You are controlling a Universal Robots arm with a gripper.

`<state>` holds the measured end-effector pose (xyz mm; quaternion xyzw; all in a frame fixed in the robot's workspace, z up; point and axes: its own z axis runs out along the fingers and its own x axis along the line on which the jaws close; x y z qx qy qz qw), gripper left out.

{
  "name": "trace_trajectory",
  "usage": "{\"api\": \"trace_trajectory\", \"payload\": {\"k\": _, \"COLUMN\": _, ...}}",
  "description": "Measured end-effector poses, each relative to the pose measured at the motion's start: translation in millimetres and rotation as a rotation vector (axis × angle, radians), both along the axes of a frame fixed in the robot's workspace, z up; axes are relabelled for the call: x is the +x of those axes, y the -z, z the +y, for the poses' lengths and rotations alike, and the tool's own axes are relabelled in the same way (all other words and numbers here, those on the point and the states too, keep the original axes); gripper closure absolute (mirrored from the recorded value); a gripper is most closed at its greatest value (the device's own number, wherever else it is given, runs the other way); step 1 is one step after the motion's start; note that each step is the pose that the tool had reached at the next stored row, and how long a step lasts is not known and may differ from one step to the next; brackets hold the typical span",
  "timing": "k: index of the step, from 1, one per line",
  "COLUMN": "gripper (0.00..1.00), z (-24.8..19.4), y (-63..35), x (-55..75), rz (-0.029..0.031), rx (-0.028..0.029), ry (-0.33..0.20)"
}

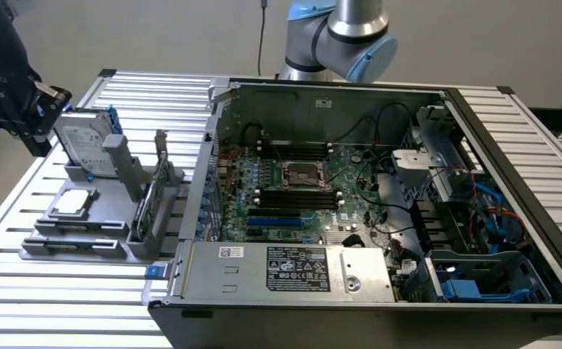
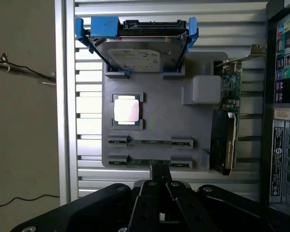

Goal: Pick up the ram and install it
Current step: 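Pick up the ram and move it above insertion slot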

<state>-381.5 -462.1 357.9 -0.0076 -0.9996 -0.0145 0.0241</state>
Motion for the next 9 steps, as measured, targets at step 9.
{"api": "trace_trajectory", "payload": {"k": 9, "gripper": 0.89, "z": 0.0, "y": 0.0, "x": 0.0, "rz": 0.0000, "rx": 0.0000, "ry": 0.000}}
